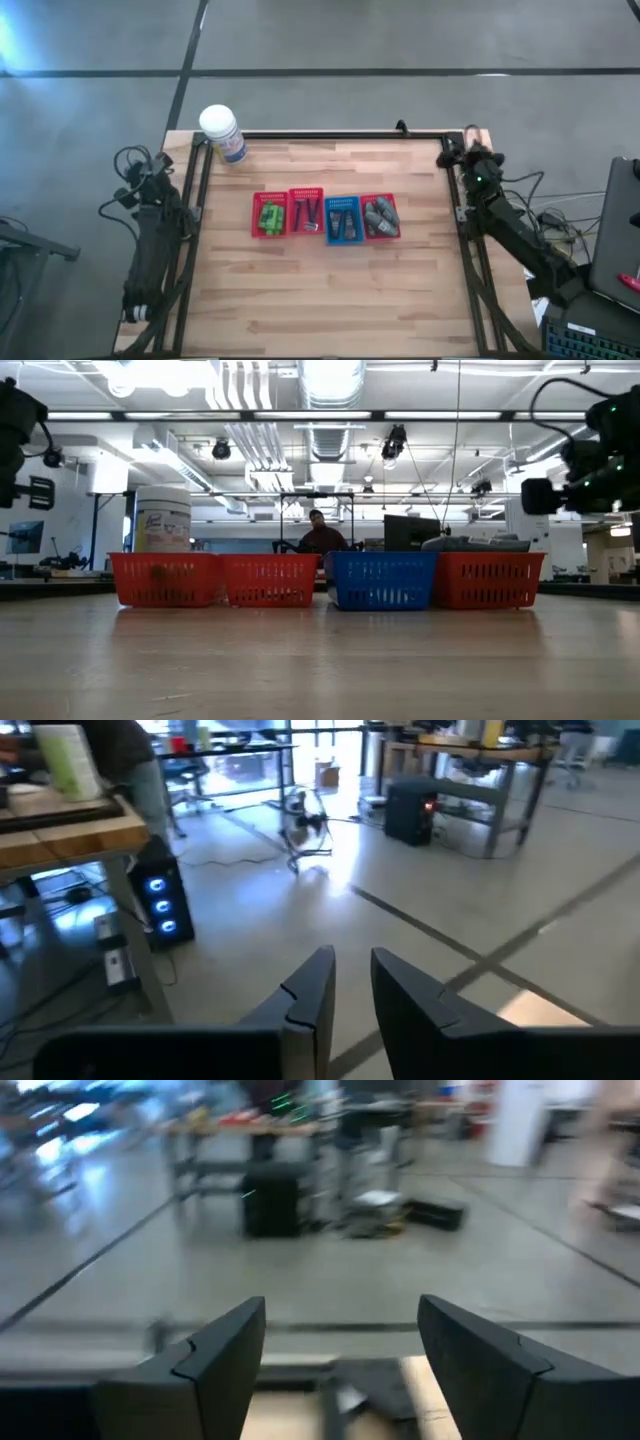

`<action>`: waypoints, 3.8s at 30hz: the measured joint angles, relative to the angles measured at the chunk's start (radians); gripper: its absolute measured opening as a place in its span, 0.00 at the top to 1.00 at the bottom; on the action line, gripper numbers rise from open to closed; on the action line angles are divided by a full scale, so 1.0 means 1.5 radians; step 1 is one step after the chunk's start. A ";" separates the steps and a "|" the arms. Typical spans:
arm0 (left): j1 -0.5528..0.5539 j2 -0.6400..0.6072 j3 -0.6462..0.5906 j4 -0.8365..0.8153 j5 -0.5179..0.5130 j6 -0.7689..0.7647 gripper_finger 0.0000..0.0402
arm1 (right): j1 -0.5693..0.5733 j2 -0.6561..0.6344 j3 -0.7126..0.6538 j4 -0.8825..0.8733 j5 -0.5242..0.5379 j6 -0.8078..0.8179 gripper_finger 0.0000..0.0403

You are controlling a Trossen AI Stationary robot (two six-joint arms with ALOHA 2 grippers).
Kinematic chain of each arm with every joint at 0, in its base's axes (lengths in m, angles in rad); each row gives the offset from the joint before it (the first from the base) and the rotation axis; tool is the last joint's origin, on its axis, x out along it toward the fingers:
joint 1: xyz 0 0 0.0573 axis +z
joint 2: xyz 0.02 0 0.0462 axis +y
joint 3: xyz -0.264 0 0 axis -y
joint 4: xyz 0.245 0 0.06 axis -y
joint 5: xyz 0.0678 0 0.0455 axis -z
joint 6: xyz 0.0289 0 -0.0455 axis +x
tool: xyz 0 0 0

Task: Pick & Place Travel size toiletries
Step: Return to Home Position

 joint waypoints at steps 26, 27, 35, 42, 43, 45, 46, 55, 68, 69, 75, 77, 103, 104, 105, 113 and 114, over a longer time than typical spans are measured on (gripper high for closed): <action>-0.029 -0.001 -0.068 0.260 0.025 -0.001 0.82 | -0.313 -0.189 -0.001 -0.028 -0.007 0.070 0.13; -0.018 -0.001 -0.068 0.261 0.024 -0.001 0.82 | -0.312 -0.189 -0.001 -0.027 -0.007 0.070 0.12; -0.026 -0.001 -0.068 0.264 0.001 -0.002 0.82 | -0.308 -0.188 -0.001 -0.027 -0.008 0.070 0.12; -0.019 -0.001 -0.069 0.265 0.009 -0.002 0.83 | -0.308 -0.188 -0.001 -0.027 -0.008 0.070 0.17; -0.017 -0.001 -0.069 0.265 0.009 -0.002 0.83 | -0.308 -0.188 -0.001 -0.027 -0.008 0.070 0.18; -0.017 -0.001 -0.069 0.265 0.009 -0.002 0.84 | -0.304 -0.185 -0.001 -0.027 -0.008 0.070 0.20; -0.017 -0.001 -0.069 0.265 0.009 -0.002 0.84 | -0.302 -0.184 -0.001 -0.029 -0.008 0.070 0.21; -0.017 -0.001 -0.069 0.265 0.009 -0.002 0.85 | -0.300 -0.188 -0.001 -0.027 -0.008 0.070 0.27; -0.018 0.000 -0.069 0.265 0.009 -0.002 0.85 | -0.299 -0.187 -0.001 -0.027 -0.026 0.078 0.36; -0.018 0.000 -0.069 0.265 0.008 -0.002 0.85 | -0.299 -0.187 -0.001 -0.027 -0.045 0.085 0.37; -0.018 0.000 -0.069 0.265 0.008 -0.002 0.85 | -0.299 -0.188 -0.001 -0.026 -0.179 0.073 0.41; -0.018 0.000 -0.069 0.265 0.008 -0.002 0.85 | -0.299 -0.188 -0.001 -0.026 -0.249 0.054 0.42; -0.018 0.000 -0.069 0.265 0.008 -0.002 0.85 | -0.300 -0.185 -0.001 -0.107 -0.370 -0.002 0.33; -0.018 0.000 -0.069 0.265 0.008 -0.002 0.85 | -0.300 -0.184 -0.001 -0.107 -0.370 0.002 0.32; -0.018 0.000 -0.069 0.265 0.008 -0.002 0.85 | -0.300 -0.183 -0.001 -0.107 -0.370 0.003 0.32; -0.018 0.000 -0.068 0.269 0.206 -0.066 0.85 | -0.300 -0.181 -0.001 -0.107 -0.370 0.005 0.25; -0.018 0.000 -0.067 0.269 0.286 -0.071 0.85 | -0.300 -0.181 -0.001 -0.107 -0.370 0.005 0.24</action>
